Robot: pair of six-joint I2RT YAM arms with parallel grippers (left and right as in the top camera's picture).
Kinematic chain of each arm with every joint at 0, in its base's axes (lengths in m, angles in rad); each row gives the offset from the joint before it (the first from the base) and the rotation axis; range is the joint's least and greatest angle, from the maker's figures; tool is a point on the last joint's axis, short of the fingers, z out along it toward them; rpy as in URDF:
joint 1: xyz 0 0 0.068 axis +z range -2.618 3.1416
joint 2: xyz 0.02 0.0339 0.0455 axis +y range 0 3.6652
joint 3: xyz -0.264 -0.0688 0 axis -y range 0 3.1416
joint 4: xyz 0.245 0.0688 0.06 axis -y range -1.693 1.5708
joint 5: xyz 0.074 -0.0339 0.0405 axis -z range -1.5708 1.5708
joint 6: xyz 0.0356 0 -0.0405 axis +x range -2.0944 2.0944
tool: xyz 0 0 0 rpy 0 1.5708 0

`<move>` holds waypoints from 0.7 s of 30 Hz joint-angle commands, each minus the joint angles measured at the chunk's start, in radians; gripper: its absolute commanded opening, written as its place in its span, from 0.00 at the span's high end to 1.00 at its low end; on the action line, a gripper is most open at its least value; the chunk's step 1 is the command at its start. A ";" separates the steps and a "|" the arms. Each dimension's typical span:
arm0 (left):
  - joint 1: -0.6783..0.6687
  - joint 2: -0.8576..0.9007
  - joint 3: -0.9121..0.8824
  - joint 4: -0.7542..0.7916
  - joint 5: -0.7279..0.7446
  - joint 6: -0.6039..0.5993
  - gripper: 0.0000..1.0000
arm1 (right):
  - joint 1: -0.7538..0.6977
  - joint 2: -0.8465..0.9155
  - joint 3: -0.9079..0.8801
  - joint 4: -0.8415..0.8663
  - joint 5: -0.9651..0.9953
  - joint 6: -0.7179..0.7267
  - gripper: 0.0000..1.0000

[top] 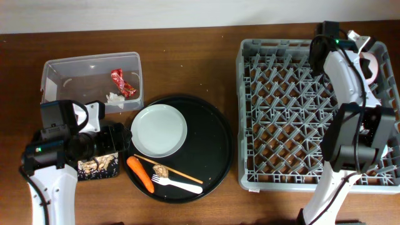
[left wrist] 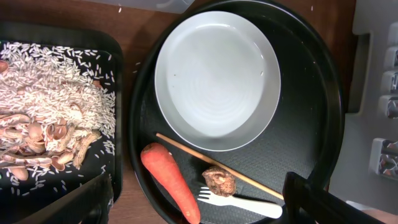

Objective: Sort waste into correct bins and load items into the dishwasher rack
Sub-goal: 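Carry the pink bowl with the right gripper to the rack's top right and release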

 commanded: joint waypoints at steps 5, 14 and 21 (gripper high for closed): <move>0.005 -0.001 0.005 0.003 -0.003 0.005 0.13 | 0.016 0.008 -0.022 -0.069 -0.181 0.006 0.91; 0.005 -0.001 0.005 0.006 -0.003 0.005 0.13 | 0.016 0.008 -0.022 -0.139 -0.369 0.005 0.84; 0.005 -0.001 0.005 0.010 -0.003 0.005 0.13 | 0.016 0.007 -0.022 -0.204 -0.489 0.005 0.71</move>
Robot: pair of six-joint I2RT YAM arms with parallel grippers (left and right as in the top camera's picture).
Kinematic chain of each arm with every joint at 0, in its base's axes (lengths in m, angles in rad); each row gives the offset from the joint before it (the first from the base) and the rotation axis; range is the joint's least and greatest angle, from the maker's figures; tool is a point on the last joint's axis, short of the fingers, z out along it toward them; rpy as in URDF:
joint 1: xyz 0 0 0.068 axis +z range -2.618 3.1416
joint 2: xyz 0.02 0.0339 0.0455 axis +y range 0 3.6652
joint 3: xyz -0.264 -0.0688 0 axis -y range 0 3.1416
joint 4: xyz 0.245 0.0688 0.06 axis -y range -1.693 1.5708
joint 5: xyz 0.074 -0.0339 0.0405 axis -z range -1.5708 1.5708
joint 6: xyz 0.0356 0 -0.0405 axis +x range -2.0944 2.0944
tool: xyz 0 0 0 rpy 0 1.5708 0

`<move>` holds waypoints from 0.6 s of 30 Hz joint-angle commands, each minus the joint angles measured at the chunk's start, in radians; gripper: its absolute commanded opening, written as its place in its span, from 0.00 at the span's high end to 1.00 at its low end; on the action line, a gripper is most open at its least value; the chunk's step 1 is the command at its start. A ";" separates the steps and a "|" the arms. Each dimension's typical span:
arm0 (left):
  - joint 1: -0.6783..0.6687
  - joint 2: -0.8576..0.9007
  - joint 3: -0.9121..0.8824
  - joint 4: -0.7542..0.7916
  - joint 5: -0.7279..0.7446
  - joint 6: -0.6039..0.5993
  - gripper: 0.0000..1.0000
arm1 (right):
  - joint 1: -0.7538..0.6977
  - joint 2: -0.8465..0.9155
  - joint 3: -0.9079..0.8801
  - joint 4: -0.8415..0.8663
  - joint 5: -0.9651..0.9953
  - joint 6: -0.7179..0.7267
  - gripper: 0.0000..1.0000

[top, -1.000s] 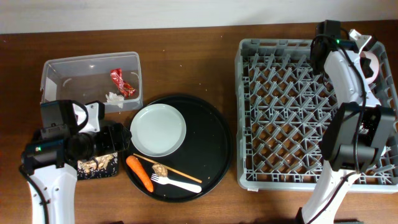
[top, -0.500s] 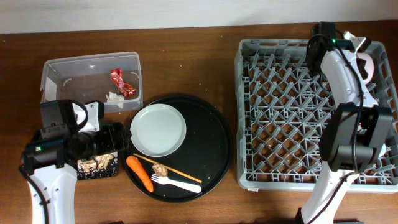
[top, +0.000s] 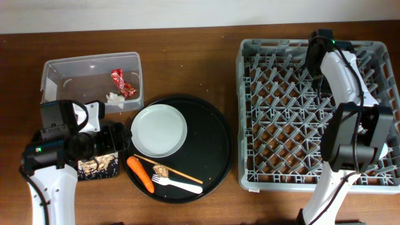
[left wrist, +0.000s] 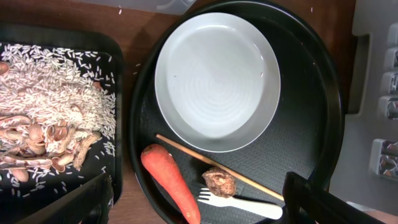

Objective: Sort waste into correct bins and load items into the dishwasher rack
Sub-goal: 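Carry the pink bowl with the right gripper to the rack's top right and release, then grasp the white plate's rim on the round tray with the right gripper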

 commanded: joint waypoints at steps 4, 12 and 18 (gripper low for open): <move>0.005 -0.001 0.005 0.006 -0.003 0.005 0.13 | 0.007 -0.004 -0.008 -0.050 -0.134 0.010 0.66; 0.005 -0.001 0.005 0.006 -0.003 0.006 0.13 | 0.006 -0.167 -0.006 -0.098 -0.316 -0.026 0.66; 0.005 -0.001 0.005 0.006 -0.003 0.006 0.13 | 0.019 -0.415 -0.007 -0.124 -1.028 -0.368 0.51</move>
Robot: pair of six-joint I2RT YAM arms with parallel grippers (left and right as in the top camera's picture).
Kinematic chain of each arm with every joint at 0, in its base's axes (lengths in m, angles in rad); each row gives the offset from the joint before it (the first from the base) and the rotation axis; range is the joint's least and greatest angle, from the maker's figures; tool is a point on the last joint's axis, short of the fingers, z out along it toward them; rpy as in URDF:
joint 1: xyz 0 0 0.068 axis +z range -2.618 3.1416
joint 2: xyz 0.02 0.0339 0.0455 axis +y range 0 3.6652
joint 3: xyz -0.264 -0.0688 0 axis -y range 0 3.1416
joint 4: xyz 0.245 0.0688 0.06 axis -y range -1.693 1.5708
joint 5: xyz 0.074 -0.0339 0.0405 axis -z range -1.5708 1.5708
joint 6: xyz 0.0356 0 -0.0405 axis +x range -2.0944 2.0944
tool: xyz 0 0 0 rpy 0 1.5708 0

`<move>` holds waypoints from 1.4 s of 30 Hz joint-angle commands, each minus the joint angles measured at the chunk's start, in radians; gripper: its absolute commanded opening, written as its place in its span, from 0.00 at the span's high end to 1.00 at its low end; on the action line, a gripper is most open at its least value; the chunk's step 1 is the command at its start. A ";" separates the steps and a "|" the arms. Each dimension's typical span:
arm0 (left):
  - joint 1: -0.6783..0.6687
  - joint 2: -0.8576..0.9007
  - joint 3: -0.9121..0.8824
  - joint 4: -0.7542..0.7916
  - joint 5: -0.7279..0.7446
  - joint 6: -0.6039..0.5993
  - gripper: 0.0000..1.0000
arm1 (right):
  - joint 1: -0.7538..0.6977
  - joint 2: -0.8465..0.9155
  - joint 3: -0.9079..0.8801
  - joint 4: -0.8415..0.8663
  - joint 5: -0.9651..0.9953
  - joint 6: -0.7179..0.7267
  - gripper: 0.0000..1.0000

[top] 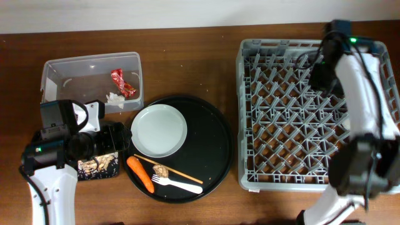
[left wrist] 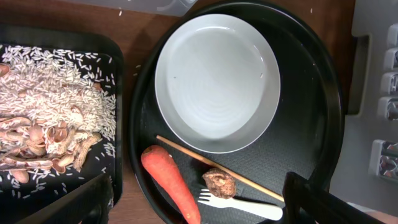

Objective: Sort waste into correct bins and load items into the dishwasher rack
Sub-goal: 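Grasp the white plate's rim on the round tray with the right gripper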

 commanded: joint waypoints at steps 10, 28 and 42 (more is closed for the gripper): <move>0.005 -0.001 0.005 0.001 -0.005 0.005 0.13 | 0.396 -0.154 -0.019 -0.050 -0.658 -0.249 0.41; 0.219 0.009 0.005 -0.082 -0.323 -0.211 0.01 | 0.791 0.318 -0.025 0.251 -0.385 0.073 0.38; 0.219 0.009 0.005 -0.081 -0.313 -0.211 0.01 | 0.815 0.412 -0.025 0.341 -0.376 0.192 0.61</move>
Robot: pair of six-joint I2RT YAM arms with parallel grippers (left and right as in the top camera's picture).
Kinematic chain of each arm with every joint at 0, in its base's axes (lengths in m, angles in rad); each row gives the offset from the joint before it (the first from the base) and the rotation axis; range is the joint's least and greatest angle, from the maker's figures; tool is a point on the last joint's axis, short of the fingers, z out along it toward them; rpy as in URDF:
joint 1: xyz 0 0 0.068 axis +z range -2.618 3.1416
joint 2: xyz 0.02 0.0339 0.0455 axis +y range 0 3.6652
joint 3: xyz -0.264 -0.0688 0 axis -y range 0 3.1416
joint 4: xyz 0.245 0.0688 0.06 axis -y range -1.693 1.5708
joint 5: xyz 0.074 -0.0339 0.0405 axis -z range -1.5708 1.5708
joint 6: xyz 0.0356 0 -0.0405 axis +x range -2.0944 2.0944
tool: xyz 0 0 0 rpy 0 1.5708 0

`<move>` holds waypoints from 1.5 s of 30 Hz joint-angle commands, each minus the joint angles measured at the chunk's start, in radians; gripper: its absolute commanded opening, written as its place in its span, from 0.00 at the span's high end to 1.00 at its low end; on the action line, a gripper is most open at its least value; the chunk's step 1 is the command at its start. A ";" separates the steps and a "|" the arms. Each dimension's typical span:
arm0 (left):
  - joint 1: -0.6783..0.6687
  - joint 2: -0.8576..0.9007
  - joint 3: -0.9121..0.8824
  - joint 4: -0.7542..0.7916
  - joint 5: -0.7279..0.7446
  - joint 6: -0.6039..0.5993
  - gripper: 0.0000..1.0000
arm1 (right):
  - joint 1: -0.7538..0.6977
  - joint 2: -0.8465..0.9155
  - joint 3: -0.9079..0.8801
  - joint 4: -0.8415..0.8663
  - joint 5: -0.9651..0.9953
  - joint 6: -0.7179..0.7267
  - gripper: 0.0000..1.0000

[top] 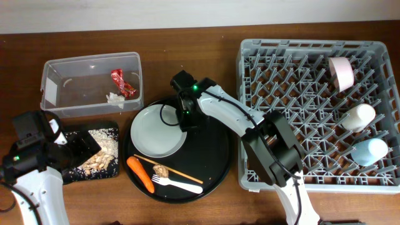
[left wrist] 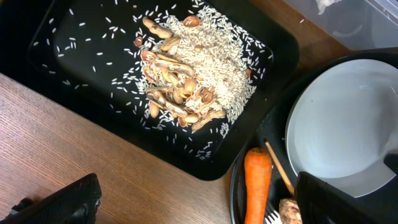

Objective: Sort waste into correct bins and load items into the dishwasher rack
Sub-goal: 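Grasp the white plate's rim on the round tray with the right gripper, then carry the white plate with the right gripper into the rack and release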

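A white plate lies on the round black tray with a carrot, a white fork, a wooden stick and a brown food lump. My right gripper reaches across from the rack side and sits at the plate's right edge; whether it grips the plate is unclear. My left gripper hangs open over the table beside the carrot. The black bin holds rice and peanut shells.
A clear bin at back left holds a red wrapper and white tissue. The grey dishwasher rack at right holds a pink cup, a white cup and a pale blue cup.
My right arm has left the rack's far right side and now reaches over the round tray to the plate's edge. My left arm has drawn back to the left, uncovering the black bin.
My left gripper stayed open and still over the black bin and tray edge while my right arm was at the rack's far corner, shifting slightly each time. Now the right gripper is at the plate, three cups show in the rack, and the left arm sits further left.
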 commanded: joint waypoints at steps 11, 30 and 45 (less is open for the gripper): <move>0.004 0.006 0.005 0.000 0.008 -0.007 0.01 | 0.058 0.008 -0.003 0.001 0.084 0.087 0.86; 0.004 0.006 0.005 0.000 0.008 -0.007 0.01 | -0.063 -0.196 0.122 -0.212 0.359 0.081 0.96; 0.004 0.006 0.005 0.000 0.008 -0.007 0.01 | -0.441 -0.530 0.138 -0.291 1.211 -0.005 0.96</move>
